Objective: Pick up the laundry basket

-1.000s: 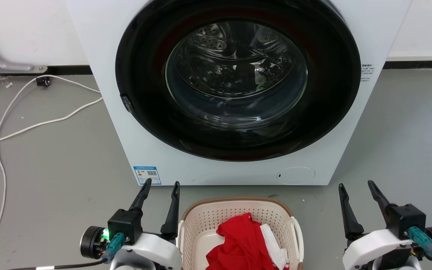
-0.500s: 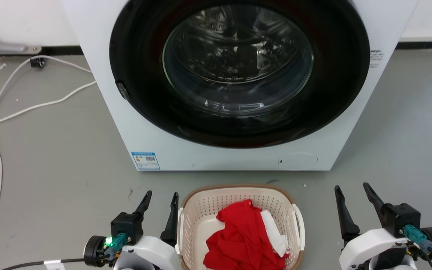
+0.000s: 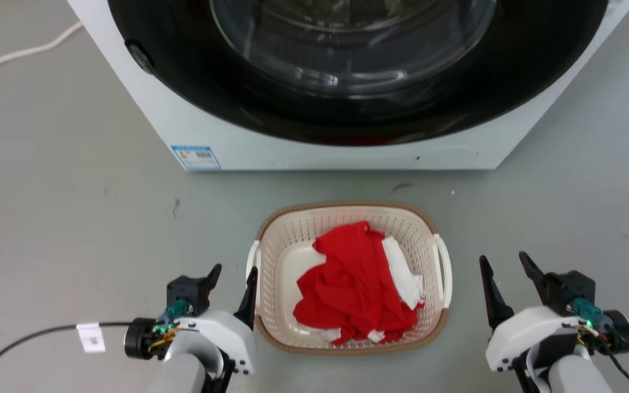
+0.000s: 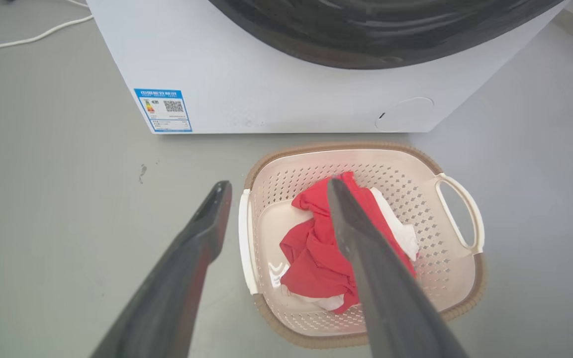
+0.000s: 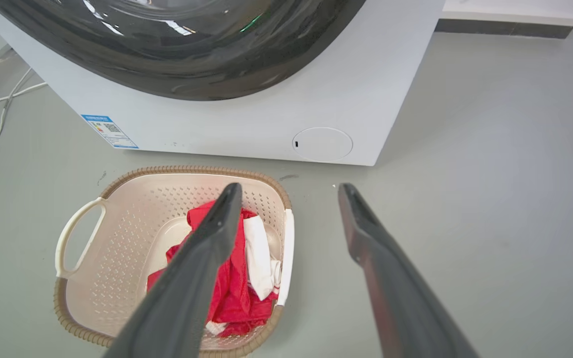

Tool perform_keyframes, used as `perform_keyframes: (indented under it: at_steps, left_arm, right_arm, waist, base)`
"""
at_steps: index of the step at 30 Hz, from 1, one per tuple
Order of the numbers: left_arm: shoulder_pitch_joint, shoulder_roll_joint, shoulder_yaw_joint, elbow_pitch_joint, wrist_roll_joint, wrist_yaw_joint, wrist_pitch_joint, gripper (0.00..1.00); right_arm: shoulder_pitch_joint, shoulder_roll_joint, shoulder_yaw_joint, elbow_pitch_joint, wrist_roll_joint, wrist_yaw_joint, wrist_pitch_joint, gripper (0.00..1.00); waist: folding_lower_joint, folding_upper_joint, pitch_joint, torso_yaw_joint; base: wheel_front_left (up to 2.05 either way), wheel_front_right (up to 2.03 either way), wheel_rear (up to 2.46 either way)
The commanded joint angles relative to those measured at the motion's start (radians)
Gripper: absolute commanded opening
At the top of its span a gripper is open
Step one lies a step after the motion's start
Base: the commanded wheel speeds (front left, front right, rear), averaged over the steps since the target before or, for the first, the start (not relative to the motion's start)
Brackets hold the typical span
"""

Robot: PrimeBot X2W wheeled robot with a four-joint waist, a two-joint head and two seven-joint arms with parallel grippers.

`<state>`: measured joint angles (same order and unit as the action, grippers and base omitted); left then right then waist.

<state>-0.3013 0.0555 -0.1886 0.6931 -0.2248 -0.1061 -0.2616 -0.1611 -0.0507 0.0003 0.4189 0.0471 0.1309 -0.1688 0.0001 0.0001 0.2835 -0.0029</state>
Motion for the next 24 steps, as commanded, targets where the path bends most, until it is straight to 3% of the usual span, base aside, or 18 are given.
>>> perform_keyframes:
  at_steps: [1, 12, 24]
  left_arm:
    - [-0.053, 0.010, -0.004, 0.043, -0.007, -0.008, -0.005, 1.00]
    - [-0.302, 0.039, -0.084, 0.305, -0.068, -0.025, 0.014, 1.00]
    - [-0.489, 0.110, -0.239, 0.390, -0.236, -0.025, 0.101, 1.00]
  right_arm:
    - [-0.048, 0.001, 0.006, 0.038, -0.001, 0.000, -0.013, 1.00]
    - [-0.276, 0.001, 0.035, 0.304, 0.005, 0.000, -0.032, 1.00]
    - [-0.532, 0.000, 0.128, 0.590, 0.080, 0.000, -0.021, 1.00]
  waist:
    - [-0.0001, -0.0001, 0.094, -0.003]
    - [-0.0001, -0.0001, 0.289, -0.014]
    - [-0.0001, -0.0001, 0.433, -0.034]
  base:
    - [0.00, 0.00, 0.00]
    - [0.00, 0.00, 0.00]
    - [0.00, 0.00, 0.00]
